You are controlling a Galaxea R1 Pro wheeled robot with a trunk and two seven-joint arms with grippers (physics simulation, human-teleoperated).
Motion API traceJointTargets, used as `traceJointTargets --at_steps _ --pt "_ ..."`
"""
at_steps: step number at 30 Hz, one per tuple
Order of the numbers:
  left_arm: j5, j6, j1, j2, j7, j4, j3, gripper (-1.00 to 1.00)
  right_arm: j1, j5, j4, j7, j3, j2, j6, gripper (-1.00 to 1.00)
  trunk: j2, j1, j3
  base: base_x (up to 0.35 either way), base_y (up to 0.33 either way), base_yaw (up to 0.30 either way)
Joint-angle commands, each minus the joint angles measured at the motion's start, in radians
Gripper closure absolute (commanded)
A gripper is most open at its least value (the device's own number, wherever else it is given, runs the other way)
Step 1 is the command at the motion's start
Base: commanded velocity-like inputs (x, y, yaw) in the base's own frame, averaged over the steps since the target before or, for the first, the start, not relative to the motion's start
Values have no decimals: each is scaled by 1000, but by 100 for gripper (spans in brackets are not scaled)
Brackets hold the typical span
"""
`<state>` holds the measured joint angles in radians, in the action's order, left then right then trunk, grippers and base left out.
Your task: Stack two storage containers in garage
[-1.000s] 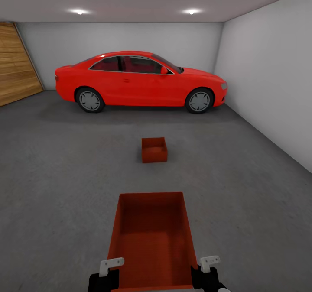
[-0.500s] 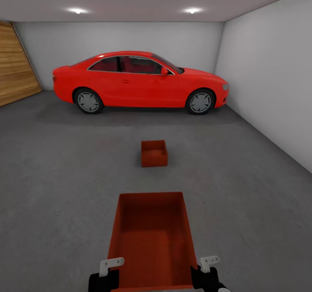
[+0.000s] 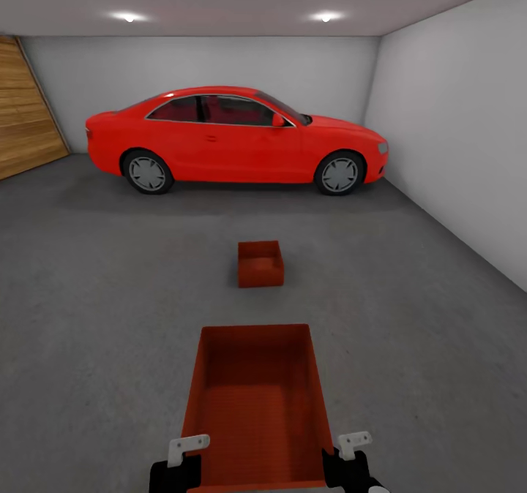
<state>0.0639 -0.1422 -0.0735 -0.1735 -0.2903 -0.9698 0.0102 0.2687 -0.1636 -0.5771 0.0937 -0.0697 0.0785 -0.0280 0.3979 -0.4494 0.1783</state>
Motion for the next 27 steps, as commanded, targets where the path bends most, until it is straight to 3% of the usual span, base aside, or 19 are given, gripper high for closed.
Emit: traceJointTargets --at_steps 1,7,27 --pt "-1 -9 0 -1 -10 34 8 100 1 -5 -3 12 -7 17 -31 100 2 -1 2 5 0 0" --pt "-1 -10 0 -1 -11 34 8 100 1 -5 -3 12 -7 17 -30 100 2 -1 2 151 0 0" --pt "-1 -10 0 -1 -12 34 8 100 1 -5 -3 12 -7 17 -31 100 2 -1 2 310 15 0"
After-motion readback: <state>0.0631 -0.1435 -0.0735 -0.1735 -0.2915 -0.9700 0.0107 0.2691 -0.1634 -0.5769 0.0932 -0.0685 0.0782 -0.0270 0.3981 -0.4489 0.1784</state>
